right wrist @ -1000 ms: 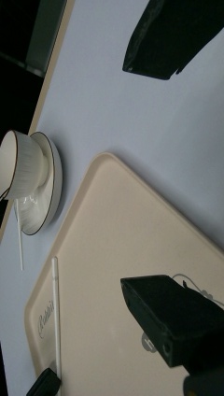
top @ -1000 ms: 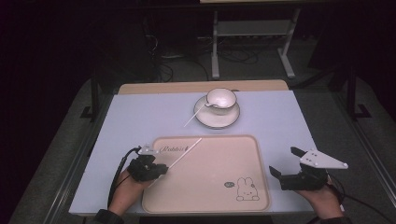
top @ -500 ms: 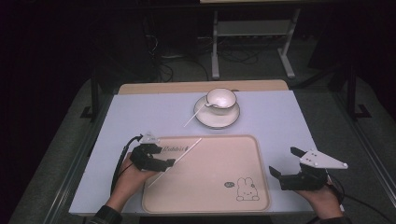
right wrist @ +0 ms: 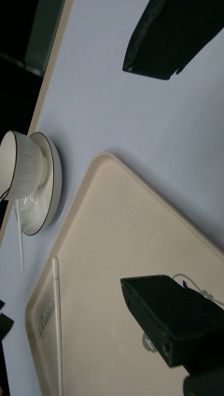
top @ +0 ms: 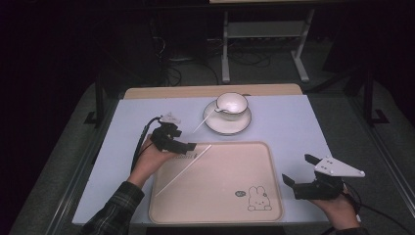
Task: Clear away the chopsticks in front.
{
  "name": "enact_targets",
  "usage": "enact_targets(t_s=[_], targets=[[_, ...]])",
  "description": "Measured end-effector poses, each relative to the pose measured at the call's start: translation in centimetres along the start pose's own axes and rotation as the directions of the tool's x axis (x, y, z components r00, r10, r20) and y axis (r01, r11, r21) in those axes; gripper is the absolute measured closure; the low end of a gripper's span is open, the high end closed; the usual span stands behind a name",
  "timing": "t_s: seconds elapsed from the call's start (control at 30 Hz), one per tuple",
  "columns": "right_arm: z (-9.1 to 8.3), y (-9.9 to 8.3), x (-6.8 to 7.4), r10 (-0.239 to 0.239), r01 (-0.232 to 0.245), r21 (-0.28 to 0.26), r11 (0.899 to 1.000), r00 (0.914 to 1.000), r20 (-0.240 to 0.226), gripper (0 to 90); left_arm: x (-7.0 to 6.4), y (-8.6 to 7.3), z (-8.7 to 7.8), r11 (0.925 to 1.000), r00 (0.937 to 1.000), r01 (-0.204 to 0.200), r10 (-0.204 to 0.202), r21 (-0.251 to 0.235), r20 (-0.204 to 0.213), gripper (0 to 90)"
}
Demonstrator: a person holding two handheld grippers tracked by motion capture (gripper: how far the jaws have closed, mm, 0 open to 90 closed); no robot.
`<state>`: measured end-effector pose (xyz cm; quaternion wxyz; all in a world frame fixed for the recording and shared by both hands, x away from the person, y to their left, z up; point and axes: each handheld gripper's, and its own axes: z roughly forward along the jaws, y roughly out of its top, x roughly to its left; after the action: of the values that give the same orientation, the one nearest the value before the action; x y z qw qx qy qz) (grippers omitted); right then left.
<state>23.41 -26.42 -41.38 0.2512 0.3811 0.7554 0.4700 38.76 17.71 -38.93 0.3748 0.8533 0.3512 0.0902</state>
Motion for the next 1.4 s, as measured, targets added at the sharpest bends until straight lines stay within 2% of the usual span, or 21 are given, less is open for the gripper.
enact_targets(t_s=[0.23, 0.4, 0.5, 0.57, 0.67, 0.8, 1.0, 1.23, 1.33, 1.4], targets=[[0.0, 0.0, -0.1, 0.001, -0.001, -0.002, 1.000, 1.0000, -0.004, 0.0, 1.1, 3.4, 2.3, 0.9993, 0.9991, -0.035, 0.034, -0.013, -0.026, 16.5], [0.0, 0.0, -0.1, 0.002, -0.002, -0.003, 1.000, 1.0000, -0.007, 0.0, 2.0, 5.4, 4.0, 0.9989, 0.9985, -0.036, 0.035, -0.031, -0.043, 20.7], [0.0, 0.0, -0.1, 0.002, -0.002, -0.006, 1.000, 1.0000, -0.007, 0.0, 2.7, 6.5, 5.1, 0.9982, 0.9973, -0.045, 0.043, -0.040, -0.059, 25.8], [0.0, 0.0, -0.1, 0.005, -0.005, -0.006, 1.000, 1.0000, -0.008, 0.0, 3.1, 7.2, 5.9, 0.9981, 0.9984, -0.034, 0.031, -0.051, -0.047, 34.6], [-0.1, 0.0, -0.1, 0.007, -0.007, -0.008, 1.000, 0.9999, -0.010, 0.0, 3.4, 8.0, 7.2, 0.9977, 0.9963, -0.055, 0.053, -0.039, -0.068, 46.2], [-0.1, -0.1, -0.2, 0.010, -0.010, -0.009, 1.000, 0.9999, -0.012, 0.0, 3.7, 8.7, 9.2, 0.9984, 0.9951, -0.056, 0.056, -0.001, -0.081, 56.9], [-0.1, -0.1, -0.3, 0.013, -0.013, -0.011, 1.000, 0.9998, -0.012, 0.0, 4.0, 8.8, 11.3, 0.9977, 0.9932, -0.051, 0.055, 0.045, -0.102, 63.9], [-0.2, -0.1, -0.4, 0.016, -0.016, -0.017, 1.000, 0.9998, -0.016, 0.0, 4.2, 8.5, 12.5, 0.9976, 0.9924, -0.029, 0.037, 0.062, -0.118, 70.8], [-0.2, 0.0, -0.4, 0.016, -0.016, -0.018, 1.000, 0.9998, -0.015, 0.0, 4.2, 8.4, 12.9, 0.9978, 0.9886, -0.017, 0.027, 0.064, -0.148, 76.0], [-0.2, 0.0, -0.4, 0.017, -0.018, -0.018, 1.000, 0.9997, -0.015, 0.0, 4.2, 8.4, 13.0, 0.9981, 0.9891, -0.011, 0.020, 0.061, -0.146, 78.6]])
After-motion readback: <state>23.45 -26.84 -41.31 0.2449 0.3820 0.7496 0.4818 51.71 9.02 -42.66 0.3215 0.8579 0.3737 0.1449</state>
